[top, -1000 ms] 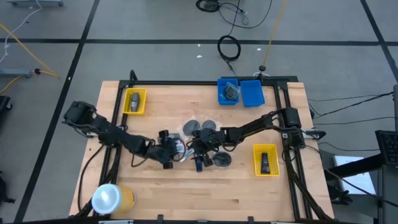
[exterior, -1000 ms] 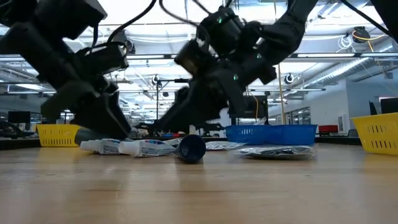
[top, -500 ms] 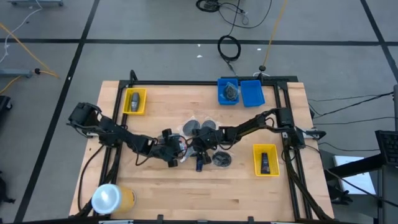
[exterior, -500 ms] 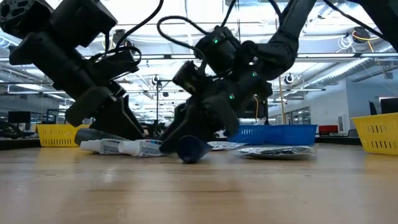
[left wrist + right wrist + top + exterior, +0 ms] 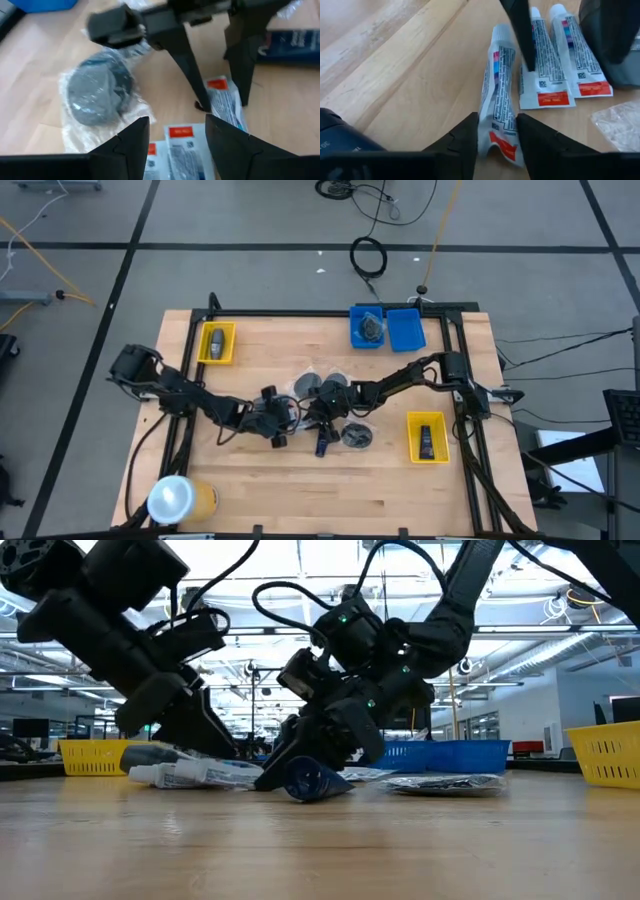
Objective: Pick & Place Travel size toiletries
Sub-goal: Put the white toothpaste into the right blue bin
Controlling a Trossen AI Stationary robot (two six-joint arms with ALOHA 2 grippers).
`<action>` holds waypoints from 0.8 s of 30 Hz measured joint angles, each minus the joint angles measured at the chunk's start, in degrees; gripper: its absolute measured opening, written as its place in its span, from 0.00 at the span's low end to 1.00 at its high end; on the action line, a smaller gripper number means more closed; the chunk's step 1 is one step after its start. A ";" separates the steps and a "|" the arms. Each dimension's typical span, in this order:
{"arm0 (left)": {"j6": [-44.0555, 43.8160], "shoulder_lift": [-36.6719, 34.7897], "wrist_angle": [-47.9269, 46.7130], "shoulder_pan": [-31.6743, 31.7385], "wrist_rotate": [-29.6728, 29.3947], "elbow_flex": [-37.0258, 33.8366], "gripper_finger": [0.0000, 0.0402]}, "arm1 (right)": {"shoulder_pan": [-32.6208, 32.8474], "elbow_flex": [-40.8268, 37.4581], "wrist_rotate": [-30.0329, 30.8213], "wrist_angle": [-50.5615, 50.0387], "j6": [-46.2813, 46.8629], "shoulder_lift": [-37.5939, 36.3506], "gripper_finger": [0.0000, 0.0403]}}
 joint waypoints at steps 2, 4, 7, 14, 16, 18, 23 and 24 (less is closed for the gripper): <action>-0.35 -0.90 -0.36 0.01 -1.20 0.00 0.47 | 0.04 0.00 0.16 0.02 0.62 0.00 0.27; -1.02 -2.40 -1.05 -0.07 -2.16 0.00 0.47 | 0.04 0.00 0.19 -0.02 1.48 0.00 0.24; -2.13 -5.59 -3.73 -0.36 -3.86 0.00 0.47 | 0.17 -0.69 0.38 -0.05 3.22 -0.96 0.19; -5.42 -11.15 -10.51 -1.26 -9.62 0.04 0.47 | 0.18 -7.67 3.40 0.51 7.60 -6.75 0.14; -5.49 -11.33 -10.41 -1.43 -10.33 0.02 0.47 | 0.34 -11.01 6.28 1.93 9.06 -9.42 0.14; -5.51 -11.33 -10.04 -1.49 -10.90 0.02 0.47 | 0.59 -14.89 9.31 4.29 10.77 -12.70 0.14; -5.55 -10.34 -5.91 -0.80 -11.72 0.00 0.47 | 1.73 -25.13 17.67 8.52 16.74 -23.22 0.13; -5.42 -10.11 -4.53 -0.58 -11.83 0.00 0.47 | 1.97 -26.90 19.97 8.30 17.89 -25.74 0.13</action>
